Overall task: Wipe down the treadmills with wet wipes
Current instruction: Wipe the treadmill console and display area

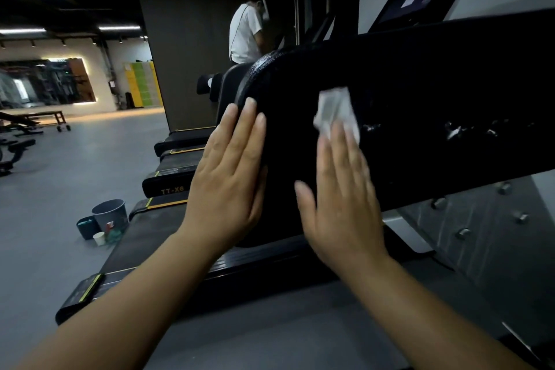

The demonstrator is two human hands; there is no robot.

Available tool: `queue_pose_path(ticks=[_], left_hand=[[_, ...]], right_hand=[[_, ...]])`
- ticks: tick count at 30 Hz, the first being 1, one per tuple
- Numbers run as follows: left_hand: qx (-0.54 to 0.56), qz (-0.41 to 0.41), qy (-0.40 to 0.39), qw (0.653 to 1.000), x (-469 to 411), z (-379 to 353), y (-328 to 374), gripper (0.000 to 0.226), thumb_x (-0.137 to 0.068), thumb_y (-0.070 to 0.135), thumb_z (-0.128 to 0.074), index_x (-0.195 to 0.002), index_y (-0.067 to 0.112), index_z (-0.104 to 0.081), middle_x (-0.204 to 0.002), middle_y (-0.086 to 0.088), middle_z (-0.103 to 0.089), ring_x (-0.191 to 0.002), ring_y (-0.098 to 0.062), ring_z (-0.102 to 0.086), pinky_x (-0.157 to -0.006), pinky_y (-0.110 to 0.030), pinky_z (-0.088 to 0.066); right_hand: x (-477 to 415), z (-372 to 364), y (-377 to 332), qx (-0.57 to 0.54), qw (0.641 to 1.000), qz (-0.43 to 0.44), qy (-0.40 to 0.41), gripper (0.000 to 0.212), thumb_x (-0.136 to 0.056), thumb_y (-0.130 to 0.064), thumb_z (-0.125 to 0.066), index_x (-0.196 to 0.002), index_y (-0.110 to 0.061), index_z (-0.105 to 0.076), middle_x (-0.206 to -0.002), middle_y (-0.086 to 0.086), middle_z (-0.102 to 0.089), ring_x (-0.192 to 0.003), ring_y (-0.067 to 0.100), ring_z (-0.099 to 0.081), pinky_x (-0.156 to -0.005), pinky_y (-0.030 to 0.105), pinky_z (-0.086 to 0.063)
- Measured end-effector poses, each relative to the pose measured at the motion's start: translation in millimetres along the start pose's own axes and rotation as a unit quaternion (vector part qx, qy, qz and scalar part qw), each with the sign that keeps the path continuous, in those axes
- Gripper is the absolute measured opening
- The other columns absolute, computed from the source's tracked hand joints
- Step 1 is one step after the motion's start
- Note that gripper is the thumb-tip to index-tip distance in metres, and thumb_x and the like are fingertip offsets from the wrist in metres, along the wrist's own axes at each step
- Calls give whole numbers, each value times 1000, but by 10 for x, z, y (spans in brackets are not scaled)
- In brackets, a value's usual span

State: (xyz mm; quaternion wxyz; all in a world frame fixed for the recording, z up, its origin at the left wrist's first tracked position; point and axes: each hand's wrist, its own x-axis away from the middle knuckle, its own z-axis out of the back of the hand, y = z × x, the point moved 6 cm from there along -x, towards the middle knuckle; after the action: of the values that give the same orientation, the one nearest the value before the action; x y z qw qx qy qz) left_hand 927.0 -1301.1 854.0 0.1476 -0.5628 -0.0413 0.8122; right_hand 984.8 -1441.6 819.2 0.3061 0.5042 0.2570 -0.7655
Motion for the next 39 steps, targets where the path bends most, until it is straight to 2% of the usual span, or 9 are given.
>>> queue_pose_path(ticks=[3, 8, 14, 19, 24, 27, 30, 36, 39], left_hand=[[-2, -11, 12, 1000, -25, -39, -5, 59, -100, 9, -49, -153, -5, -26, -162, -22, -21, -154, -38, -12, -125, -49, -18], [-12, -14, 15, 1000, -23, -36, -12, 58, -100, 10, -49, -152, -6, -29, -161, -22, -21, -153, -39, -13, -124, -50, -18], [-69, -6, -20, 997, -41, 0, 25, 60, -101, 20, -42, -155, -1, -27, -165, -18, -17, -155, -34, -10, -126, -50, -11], [-105, -75, -27, 991, -482, 16, 169, 54, -102, 17, -39, -153, 0, -37, -162, -18, -28, -153, -31, -23, -125, -49, -18], [-153, -107, -37, 982, -571, -136, 291, 57, -101, 16, -41, -155, 1, -33, -165, -18, -22, -154, -30, -18, -127, -43, -11], [-156, -113, -36, 981, -565, -112, 283, 56, -101, 16, -40, -155, 1, -34, -165, -17, -22, -154, -30, -19, -126, -43, -12], [-163, -117, -33, 979, -574, -117, 309, 54, -103, 17, -37, -155, 1, -34, -165, -17, -22, -154, -30, -19, -126, -44, -14], [-172, -109, -39, 978, -555, -140, 308, 55, -103, 17, -35, -156, 1, -31, -165, -18, -21, -155, -30, -17, -126, -45, -13], [-168, -107, -37, 979, -558, -132, 306, 53, -106, 21, -29, -155, 2, -33, -165, -17, -24, -154, -30, -20, -126, -44, -14]], right_hand=[[-420, 48, -157, -14, 999, -9, 42, 69, -102, -36, -43, -155, 5, -24, -164, 24, -15, -154, 36, -10, -126, 46, -11], [258, -119, -219, 46, 992, 105, -48, 66, -101, -32, -44, -154, 3, -28, -164, 22, -19, -153, 34, -16, -125, 47, -15], [-385, 198, 160, 47, 998, -42, 19, 67, -102, -36, -34, -156, 1, -24, -166, 19, -15, -155, 30, -10, -126, 45, -3], [225, 33, 102, 68, 993, 75, -56, 62, -103, -33, -39, -155, 1, -29, -165, 19, -19, -154, 30, -15, -124, 49, -18], [-366, 258, 305, 32, 998, -55, 27, 63, -104, -34, -30, -156, 0, -25, -166, 19, -16, -155, 29, -11, -126, 43, -6], [-233, 104, 96, 41, 999, 18, 8, 65, -101, -33, -41, -154, 3, -30, -163, 23, -20, -154, 34, -14, -125, 47, -14], [190, 55, 157, 77, 991, 103, -37, 61, -100, -28, -48, -154, -2, -34, -163, 17, -25, -153, 28, -21, -124, 44, -21], [-427, 308, 366, 22, 998, -45, 48, 57, -104, -25, -36, -155, -1, -30, -165, 16, -21, -154, 29, -14, -126, 42, -10], [-117, 22, 113, 12, 999, 35, 26, 60, -100, -15, -50, -154, 3, -29, -163, 23, -22, -154, 35, -14, -125, 47, -16]])
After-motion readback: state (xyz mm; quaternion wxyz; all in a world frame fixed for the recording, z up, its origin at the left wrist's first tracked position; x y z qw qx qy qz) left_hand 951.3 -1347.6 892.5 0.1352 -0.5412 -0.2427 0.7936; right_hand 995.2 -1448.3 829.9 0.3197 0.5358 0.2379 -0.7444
